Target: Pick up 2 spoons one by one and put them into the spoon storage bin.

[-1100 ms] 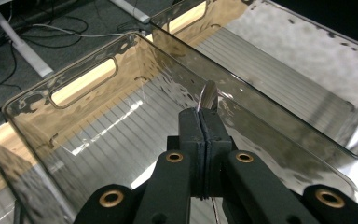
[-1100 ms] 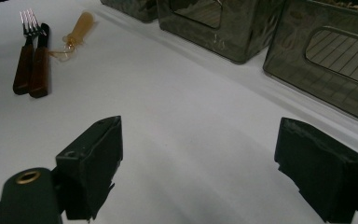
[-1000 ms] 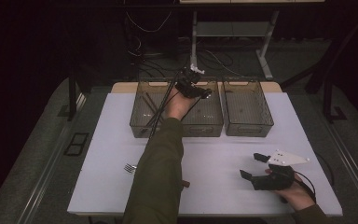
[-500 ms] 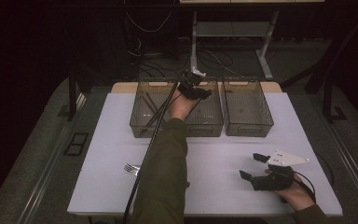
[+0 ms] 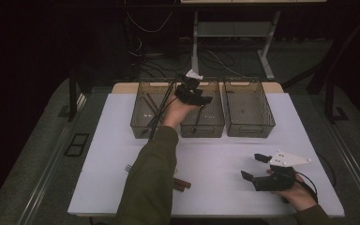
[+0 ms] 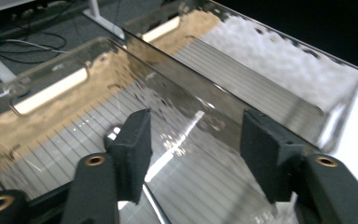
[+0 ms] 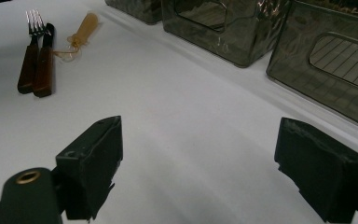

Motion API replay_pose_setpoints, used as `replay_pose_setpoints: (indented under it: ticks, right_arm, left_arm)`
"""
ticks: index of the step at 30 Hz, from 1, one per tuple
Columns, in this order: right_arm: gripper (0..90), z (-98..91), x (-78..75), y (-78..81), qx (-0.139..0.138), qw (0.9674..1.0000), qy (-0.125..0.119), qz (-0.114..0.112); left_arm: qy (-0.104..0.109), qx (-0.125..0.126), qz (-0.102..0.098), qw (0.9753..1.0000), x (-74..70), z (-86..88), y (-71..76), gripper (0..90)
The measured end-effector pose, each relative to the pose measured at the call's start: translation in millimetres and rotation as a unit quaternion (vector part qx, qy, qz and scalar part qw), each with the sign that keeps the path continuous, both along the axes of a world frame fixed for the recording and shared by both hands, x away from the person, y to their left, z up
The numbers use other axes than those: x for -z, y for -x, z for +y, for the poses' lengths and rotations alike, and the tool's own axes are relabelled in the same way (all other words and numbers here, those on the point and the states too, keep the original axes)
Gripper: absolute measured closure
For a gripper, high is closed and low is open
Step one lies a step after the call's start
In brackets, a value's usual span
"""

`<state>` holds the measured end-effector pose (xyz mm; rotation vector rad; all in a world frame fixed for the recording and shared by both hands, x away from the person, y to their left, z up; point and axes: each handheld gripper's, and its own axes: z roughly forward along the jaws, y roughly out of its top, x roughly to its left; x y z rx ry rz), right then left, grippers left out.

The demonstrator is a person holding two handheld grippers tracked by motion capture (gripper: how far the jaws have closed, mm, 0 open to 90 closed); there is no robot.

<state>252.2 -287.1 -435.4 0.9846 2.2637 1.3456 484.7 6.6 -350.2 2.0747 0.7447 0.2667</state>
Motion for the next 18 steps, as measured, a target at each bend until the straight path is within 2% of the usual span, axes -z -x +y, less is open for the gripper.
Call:
replay_pose_setpoints:
  ticks: [3, 5, 8, 9, 11, 13, 14, 18]
  right_arm:
    - [15.4, 1.4, 0.0, 0.7, 0.0, 1.0, 0.0, 0.001]
    - [15.4, 2.0, 0.3, 0.8, -0.004, 1.0, 0.001, 0.001]
    - [15.4, 2.6, 0.9, 0.9, -0.005, 1.0, 0.003, 0.004]
    - [15.4, 2.5, 1.0, 0.7, -0.004, 1.0, 0.003, 0.004]
    - [15.4, 2.3, 1.2, 0.8, -0.002, 1.0, 0.002, 0.007]
    - [15.4, 1.7, 1.4, 0.4, -0.001, 1.0, 0.004, 0.005]
    - [15.4, 1.6, 1.6, 0.4, -0.001, 1.0, 0.003, 0.004]
    - [15.4, 1.3, 2.0, -0.1, 0.0, 1.0, 0.005, 0.005]
  left_arm:
    - [-0.008, 0.012, -0.002, 0.9999, -1.1, 7.5, 14.6, 36.2]
    - [-0.021, 0.019, -0.005, 0.9996, -2.7, 14.2, 23.8, 33.6]
    - [-0.022, 0.025, -0.012, 0.9994, -3.9, 24.6, 37.1, 32.6]
    - [-0.031, 0.031, -0.014, 0.9989, -4.2, 29.7, 41.7, 32.6]
    - [-0.033, 0.032, -0.017, 0.9988, -3.8, 35.8, 49.0, 32.7]
    - [-0.04, 0.039, -0.018, 0.9983, -3.1, 45.2, 58.9, 33.9]
    - [-0.035, 0.036, -0.014, 0.9987, -2.0, 47.6, 63.3, 35.8]
    - [-0.036, 0.041, -0.013, 0.9984, 3.8, 64.1, 80.7, 44.3]
